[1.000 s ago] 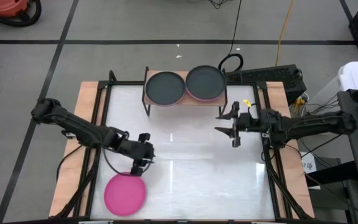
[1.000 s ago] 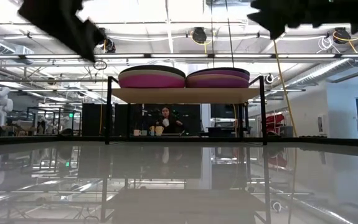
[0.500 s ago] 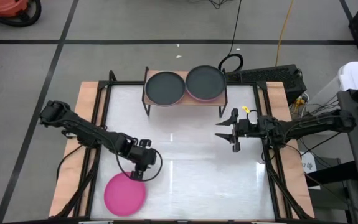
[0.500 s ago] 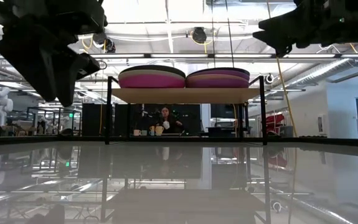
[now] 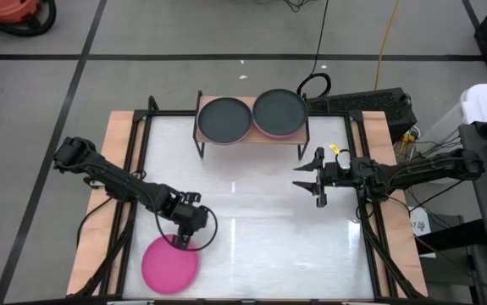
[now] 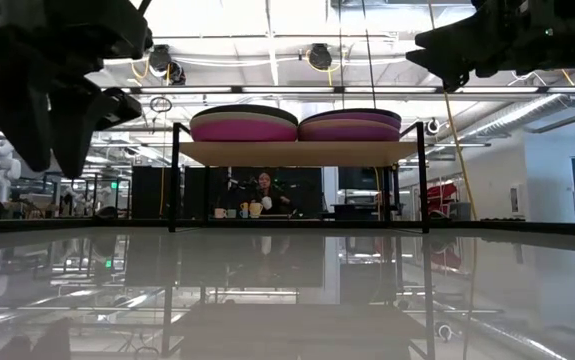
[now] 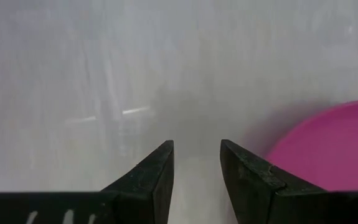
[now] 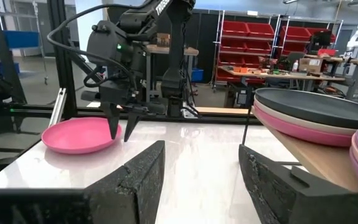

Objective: Place and stack plates onto a shelf
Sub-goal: Stack the pink plate on top of the black plate on the shelf

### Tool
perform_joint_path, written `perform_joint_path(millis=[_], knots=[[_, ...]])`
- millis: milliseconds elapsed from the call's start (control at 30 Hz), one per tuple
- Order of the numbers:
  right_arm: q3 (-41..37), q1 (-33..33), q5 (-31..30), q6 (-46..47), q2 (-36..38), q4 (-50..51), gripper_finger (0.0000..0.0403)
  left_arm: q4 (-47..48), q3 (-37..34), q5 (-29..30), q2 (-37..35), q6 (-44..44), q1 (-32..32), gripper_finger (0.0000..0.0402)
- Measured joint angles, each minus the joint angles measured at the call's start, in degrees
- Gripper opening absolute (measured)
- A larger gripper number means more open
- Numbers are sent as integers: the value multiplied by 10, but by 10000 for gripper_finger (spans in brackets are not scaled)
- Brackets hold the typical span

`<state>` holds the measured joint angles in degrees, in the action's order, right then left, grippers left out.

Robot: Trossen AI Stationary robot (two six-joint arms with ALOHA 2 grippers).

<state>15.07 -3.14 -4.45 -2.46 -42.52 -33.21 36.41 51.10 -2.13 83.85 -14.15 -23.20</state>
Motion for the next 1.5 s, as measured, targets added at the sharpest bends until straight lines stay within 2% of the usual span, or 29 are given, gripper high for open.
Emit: perform_joint_path(millis=[367,500,633,833,900,1000,1067,1133,1300,1500], knots=[[0,0,0,-2,0,0,185,50,-5,-44,3,-23,-16,136],[0,0,0,-1,0,0,185,32,-16,-87,16,-25,-29,136],[0,0,0,-2,0,0,185,22,-23,-91,25,-26,-37,136],[0,0,0,2,0,1,185,-43,-67,-120,24,-30,-39,134],[0,0,0,2,0,1,185,-45,-77,-122,24,-31,-38,121],[0,0,0,2,0,1,185,-45,-83,-122,24,-28,-31,76],[0,0,0,2,0,1,185,-46,-83,-125,24,-30,-22,36],[0,0,0,3,0,1,185,-48,-83,-138,24,-42,-7,14],[0,0,0,18,0,3,185,-22,-63,-131,4,-18,41,11],[0,0,0,22,0,11,185,57,9,-55,-65,35,144,10]])
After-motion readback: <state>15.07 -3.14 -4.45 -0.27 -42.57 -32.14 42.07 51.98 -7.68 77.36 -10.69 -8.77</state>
